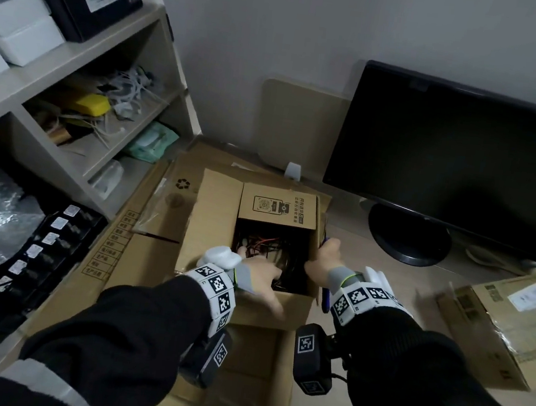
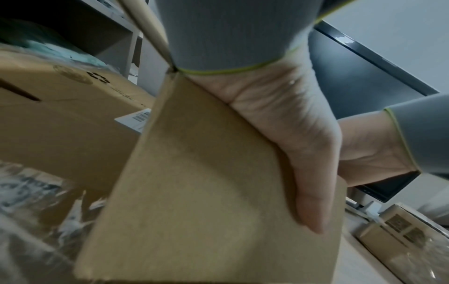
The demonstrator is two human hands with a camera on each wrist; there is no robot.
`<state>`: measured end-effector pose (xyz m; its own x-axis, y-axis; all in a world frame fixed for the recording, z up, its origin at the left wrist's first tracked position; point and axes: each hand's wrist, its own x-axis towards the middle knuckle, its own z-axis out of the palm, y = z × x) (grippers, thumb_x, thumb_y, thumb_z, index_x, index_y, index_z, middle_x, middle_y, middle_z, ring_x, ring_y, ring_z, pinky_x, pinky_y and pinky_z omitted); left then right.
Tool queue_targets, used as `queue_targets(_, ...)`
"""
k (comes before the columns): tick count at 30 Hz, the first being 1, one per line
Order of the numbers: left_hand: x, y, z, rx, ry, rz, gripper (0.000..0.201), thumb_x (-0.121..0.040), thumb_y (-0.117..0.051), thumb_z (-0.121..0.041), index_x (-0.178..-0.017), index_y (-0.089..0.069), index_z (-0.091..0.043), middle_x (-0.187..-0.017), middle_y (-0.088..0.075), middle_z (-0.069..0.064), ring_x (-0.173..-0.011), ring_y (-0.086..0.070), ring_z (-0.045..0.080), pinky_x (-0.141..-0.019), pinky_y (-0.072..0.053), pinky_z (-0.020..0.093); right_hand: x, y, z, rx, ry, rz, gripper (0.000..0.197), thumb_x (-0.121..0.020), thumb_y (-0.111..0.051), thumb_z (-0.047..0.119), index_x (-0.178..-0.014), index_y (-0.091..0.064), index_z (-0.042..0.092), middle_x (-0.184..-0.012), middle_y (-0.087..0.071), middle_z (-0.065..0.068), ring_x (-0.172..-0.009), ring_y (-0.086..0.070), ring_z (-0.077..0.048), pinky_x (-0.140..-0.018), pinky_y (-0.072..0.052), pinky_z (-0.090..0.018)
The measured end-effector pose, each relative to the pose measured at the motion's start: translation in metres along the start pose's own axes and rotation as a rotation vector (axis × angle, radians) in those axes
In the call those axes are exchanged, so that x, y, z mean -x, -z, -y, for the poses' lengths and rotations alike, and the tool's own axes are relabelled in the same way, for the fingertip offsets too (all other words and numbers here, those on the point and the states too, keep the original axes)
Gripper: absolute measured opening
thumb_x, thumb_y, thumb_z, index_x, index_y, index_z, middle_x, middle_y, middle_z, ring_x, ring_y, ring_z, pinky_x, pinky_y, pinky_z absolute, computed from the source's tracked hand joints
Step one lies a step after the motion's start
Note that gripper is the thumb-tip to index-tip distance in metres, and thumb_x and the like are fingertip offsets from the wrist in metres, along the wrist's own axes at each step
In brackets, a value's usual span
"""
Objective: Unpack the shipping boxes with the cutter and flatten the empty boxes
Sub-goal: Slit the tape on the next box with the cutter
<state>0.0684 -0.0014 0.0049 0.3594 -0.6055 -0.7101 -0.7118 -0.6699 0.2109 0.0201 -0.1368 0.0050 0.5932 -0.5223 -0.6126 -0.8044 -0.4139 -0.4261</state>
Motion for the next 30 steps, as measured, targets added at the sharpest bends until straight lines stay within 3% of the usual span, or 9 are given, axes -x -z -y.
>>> queue_targets(4,0.006,-0.008,0.004,0.12,-0.028,-0.12,0.074,-0.069,-0.066,-0.072,-0.112,-0.052,-0.013,-0.1,-0.059,-0.002,-0.099,-0.053,0.021,-0.102,-0.026,0.049,0.001,-0.001,0.004,0.008,0.003,-0.012,0.048,-0.088,-0.055,0.006,-0.128,-0.029,0.004,-0.132,-0.042,-0.018,-0.125,-0.042,-0.035,-0.104,-0.039,-0.042)
queue_targets(7,0.015,-0.004,0.002,0.314,-0.025,-0.249,0.058,-0.072,-0.066,-0.068,-0.088,-0.056,-0.013,-0.079,-0.056,-0.004,-0.079,-0.055,0.018,-0.074,-0.044,0.035,0.006,0.0,0.007,0.022,0.004,-0.045,0.048,-0.089,-0.053,0.006,-0.13,-0.029,0.004,-0.135,-0.04,-0.018,-0.126,-0.041,-0.036,-0.104,-0.037,-0.041)
queue_targets(11,0.032,0.021,0.01,0.488,-0.023,-0.44,0.042,-0.085,-0.066,-0.045,-0.063,-0.045,-0.016,-0.064,-0.049,-0.004,-0.072,-0.053,0.021,-0.062,-0.036,0.028,0.012,0.011,0.011,0.019,0.045,-0.068,0.051,-0.09,-0.055,0.015,-0.133,-0.03,0.004,-0.137,-0.041,-0.018,-0.127,-0.041,-0.036,-0.105,-0.036,-0.041)
queue_targets(14,0.06,0.043,0.016,0.683,-0.069,-0.61,0.05,-0.074,-0.07,-0.055,-0.07,-0.058,-0.006,-0.066,-0.059,0.004,-0.067,-0.059,0.018,-0.064,-0.043,0.029,0.02,0.019,0.018,-0.002,0.059,-0.101,0.056,-0.088,-0.06,0.018,-0.134,-0.031,0.004,-0.138,-0.041,-0.018,-0.128,-0.04,-0.036,-0.105,-0.037,-0.04)
queue_targets(17,0.094,0.072,0.017,0.813,-0.1,-0.742,0.038,-0.081,-0.073,-0.041,-0.06,-0.053,-0.016,-0.054,-0.049,-0.012,-0.046,-0.045,-0.004,-0.053,-0.034,0.012,0.027,0.021,0.02,-0.016,0.028,-0.14,0.057,-0.088,-0.061,0.012,-0.135,-0.03,0.003,-0.14,-0.038,-0.017,-0.13,-0.039,-0.035,-0.104,-0.035,-0.04)
queue_targets(21,0.138,0.097,0.022,0.835,-0.178,-0.994,0.064,-0.068,-0.07,-0.058,-0.076,-0.06,0.004,-0.063,-0.052,0.002,-0.057,-0.044,0.005,-0.06,-0.036,0.022,0.041,0.018,0.011,0.086,0.041,-0.268,0.051,-0.086,-0.06,0.011,-0.129,-0.034,0.002,-0.137,-0.038,-0.017,-0.129,-0.036,-0.036,-0.106,-0.03,-0.041)
queue_targets(24,0.173,0.106,0.021,0.829,-0.19,-1.007,0.029,-0.071,-0.081,-0.04,-0.074,-0.066,-0.016,-0.061,-0.066,-0.012,-0.059,-0.054,-0.007,-0.062,-0.039,0.01,0.05,0.023,0.01,0.114,0.032,-0.279,0.06,-0.086,-0.063,0.024,-0.132,-0.032,0.002,-0.139,-0.036,-0.017,-0.131,-0.033,-0.035,-0.107,-0.028,-0.04)
queue_targets(26,0.196,0.112,0.019,0.746,-0.205,-1.021,0.03,-0.073,-0.083,-0.018,-0.068,-0.054,-0.027,-0.049,-0.057,-0.025,-0.051,-0.052,-0.013,-0.055,-0.035,0.003,0.056,0.033,0.016,0.092,0.073,-0.309,0.066,-0.085,-0.063,0.034,-0.134,-0.032,0.002,-0.139,-0.037,-0.019,-0.131,-0.033,-0.037,-0.108,-0.029,-0.041)
queue_targets(30,0.223,0.121,0.022,0.725,-0.224,-1.13,0.039,-0.059,-0.089,-0.035,-0.067,-0.053,-0.024,-0.057,-0.05,-0.014,-0.053,-0.042,0.002,-0.058,-0.036,0.018,0.084,0.053,0.048,-0.28,0.346,-0.328,0.049,-0.093,-0.052,0.036,-0.125,-0.04,0.002,-0.121,-0.052,-0.017,-0.111,-0.049,-0.034,-0.089,-0.037,-0.036)
